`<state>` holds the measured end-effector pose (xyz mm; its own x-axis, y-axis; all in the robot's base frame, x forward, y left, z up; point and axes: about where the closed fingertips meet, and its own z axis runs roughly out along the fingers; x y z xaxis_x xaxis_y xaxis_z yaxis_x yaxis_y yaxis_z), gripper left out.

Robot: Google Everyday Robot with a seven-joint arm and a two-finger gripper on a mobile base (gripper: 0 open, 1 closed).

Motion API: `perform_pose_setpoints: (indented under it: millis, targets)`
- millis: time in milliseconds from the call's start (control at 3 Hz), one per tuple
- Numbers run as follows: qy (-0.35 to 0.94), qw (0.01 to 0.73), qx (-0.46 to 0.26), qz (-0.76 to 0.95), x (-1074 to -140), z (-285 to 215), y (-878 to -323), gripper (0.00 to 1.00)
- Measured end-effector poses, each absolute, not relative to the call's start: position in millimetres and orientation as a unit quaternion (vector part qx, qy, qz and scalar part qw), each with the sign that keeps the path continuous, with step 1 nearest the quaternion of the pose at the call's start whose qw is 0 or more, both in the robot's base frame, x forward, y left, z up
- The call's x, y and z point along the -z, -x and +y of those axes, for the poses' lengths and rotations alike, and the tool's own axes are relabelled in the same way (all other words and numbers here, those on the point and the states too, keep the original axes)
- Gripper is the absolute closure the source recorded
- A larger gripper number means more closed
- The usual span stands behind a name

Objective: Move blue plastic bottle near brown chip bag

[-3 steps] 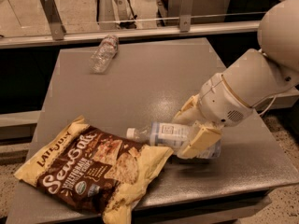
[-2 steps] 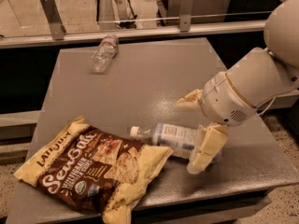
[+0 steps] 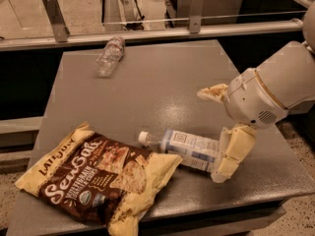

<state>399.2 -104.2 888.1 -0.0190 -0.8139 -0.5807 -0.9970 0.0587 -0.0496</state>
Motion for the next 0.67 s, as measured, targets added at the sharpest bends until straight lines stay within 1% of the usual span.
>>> perform_pose_setpoints:
  millis: [333, 667]
  targets:
    - [0.640, 0.258, -0.189, 0.699, -902, -136, -414, 0.00]
    - [0.614, 0.294, -0.190, 0.707, -922, -182, -441, 0.00]
